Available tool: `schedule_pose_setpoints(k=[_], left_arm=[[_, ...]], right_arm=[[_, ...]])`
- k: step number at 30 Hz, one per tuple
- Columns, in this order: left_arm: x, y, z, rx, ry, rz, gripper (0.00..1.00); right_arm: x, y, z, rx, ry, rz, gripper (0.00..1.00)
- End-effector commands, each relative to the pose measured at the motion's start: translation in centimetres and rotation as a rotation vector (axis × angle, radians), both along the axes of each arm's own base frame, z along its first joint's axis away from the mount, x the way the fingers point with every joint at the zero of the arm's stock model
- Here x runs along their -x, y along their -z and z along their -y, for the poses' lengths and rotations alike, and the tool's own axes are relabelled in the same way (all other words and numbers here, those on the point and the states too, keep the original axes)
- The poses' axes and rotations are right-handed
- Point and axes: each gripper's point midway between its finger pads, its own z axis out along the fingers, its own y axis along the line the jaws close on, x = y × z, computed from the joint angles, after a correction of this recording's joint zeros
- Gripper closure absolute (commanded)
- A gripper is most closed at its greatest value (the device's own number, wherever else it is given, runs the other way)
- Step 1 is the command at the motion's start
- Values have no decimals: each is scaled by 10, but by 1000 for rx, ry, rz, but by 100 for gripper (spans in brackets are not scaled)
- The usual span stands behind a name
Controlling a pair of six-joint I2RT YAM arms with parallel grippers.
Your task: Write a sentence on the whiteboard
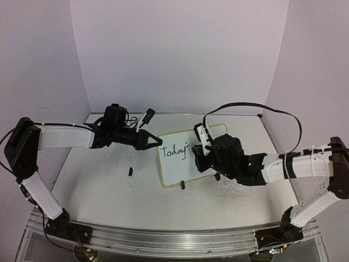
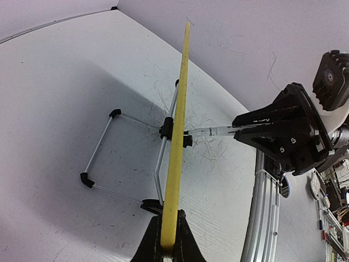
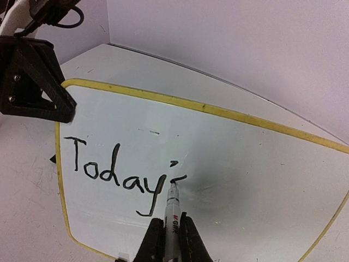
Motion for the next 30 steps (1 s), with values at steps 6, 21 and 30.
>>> schedule_pose_setpoints(k=[6,21,30], left_arm=[[-11,-26,-3,26,-36,115,100],[-11,-26,-3,26,-36,115,100],[-11,-26,-3,25,-35,113,100]], right_arm=[[0,0,7,2,24,-9,100],[-1,1,16,12,63,-6,100],[2,7,14,16,45,-24,100]])
